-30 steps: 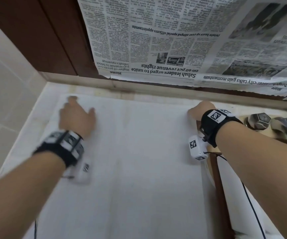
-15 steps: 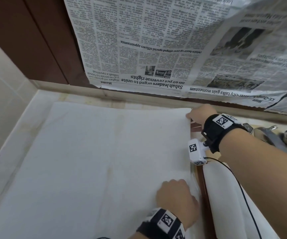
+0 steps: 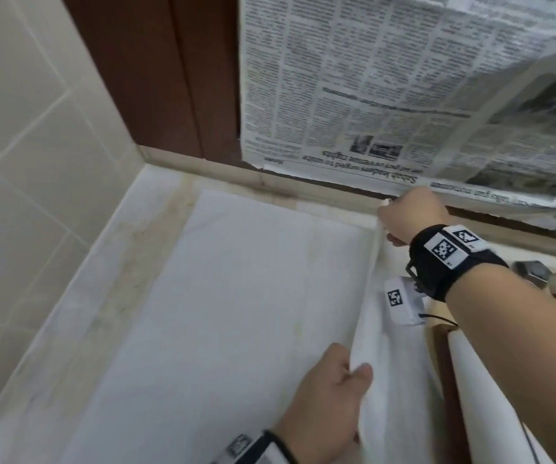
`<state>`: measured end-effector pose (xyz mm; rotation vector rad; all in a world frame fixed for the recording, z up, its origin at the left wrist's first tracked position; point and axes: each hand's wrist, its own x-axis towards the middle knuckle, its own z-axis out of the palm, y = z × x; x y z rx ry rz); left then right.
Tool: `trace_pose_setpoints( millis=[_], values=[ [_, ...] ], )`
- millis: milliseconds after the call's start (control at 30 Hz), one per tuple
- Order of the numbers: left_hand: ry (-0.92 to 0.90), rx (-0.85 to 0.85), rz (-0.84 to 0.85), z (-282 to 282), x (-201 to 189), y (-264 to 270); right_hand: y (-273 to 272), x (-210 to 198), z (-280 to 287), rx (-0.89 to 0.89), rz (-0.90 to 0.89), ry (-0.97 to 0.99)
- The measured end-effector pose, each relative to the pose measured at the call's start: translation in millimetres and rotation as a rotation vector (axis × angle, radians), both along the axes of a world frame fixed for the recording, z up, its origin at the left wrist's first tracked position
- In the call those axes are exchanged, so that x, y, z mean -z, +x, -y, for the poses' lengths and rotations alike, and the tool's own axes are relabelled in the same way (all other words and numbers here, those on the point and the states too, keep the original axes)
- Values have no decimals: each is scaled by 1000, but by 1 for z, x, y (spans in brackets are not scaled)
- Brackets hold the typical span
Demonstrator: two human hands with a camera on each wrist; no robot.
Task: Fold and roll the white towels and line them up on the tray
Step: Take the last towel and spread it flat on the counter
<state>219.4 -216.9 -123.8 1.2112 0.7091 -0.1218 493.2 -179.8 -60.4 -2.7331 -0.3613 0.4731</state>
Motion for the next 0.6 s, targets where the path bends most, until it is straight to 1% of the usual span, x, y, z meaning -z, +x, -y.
trace_pose_setpoints(
  millis=[100,167,233,333,400,433,467,533,567,600],
  values=[
    [79,-176,74,-39,-13,-44,-28,5,-53,-39,-93,177],
    [152,-262,86,-65,-24,-68,-49,12,-90,-78,-139,280],
    [225,-363,71,-88,-27,-82,-70,19,-128,-112,-169,350],
    [378,-564,-11,-116,-15,-96,-93,35,-182,-146,-156,432],
    [458,-638,-103,-134,0,-105,-106,51,-210,-227,-130,376],
    [490,-639,-155,-142,10,-110,-112,64,-221,-316,-122,310],
    [507,-615,-211,-149,20,-114,-119,77,-228,-443,-120,198],
    [503,-514,-328,-157,36,-122,-133,103,-232,-718,-48,-153],
    [505,-474,-360,-158,42,-125,-136,116,-231,-785,3,-267],
    [511,-459,-363,-157,45,-129,-138,124,-229,-810,19,-310]
  ],
)
